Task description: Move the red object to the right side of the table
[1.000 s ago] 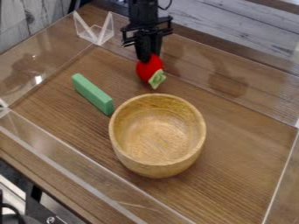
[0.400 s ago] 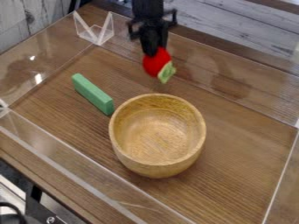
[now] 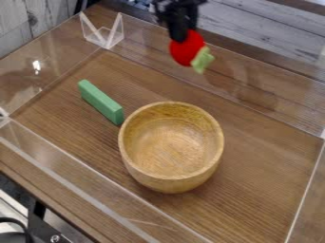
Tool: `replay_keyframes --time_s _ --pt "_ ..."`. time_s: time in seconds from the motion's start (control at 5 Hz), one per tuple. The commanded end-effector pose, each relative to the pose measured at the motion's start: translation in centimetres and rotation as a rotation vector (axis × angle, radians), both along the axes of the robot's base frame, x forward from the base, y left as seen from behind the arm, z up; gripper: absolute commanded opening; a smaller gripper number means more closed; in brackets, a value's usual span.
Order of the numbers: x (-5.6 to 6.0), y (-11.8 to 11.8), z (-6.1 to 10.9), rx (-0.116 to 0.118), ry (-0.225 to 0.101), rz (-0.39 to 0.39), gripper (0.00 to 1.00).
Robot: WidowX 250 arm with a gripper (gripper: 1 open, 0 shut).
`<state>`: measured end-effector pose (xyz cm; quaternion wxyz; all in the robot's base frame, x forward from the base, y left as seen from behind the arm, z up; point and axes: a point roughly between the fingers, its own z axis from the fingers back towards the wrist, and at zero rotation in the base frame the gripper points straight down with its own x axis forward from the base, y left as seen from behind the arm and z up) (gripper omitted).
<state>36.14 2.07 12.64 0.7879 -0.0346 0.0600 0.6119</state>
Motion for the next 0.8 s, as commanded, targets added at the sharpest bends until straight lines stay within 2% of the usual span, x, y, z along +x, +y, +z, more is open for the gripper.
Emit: replay_keyframes --time_s 0.0,0.2,0.4,0.6 --pt "-0.6 -5.0 3.8 0.004 -0.086 -0.011 0.00" --pt "-1.2 -9.1 4.5 -0.001 -0.089 -0.026 0.00" --pt "-1.4 -11.6 3.2 -0.019 -0.080 -0.047 0.00" --pt "-1.9 -12.6 2.6 -0.028 -0.076 -0.046 0.00"
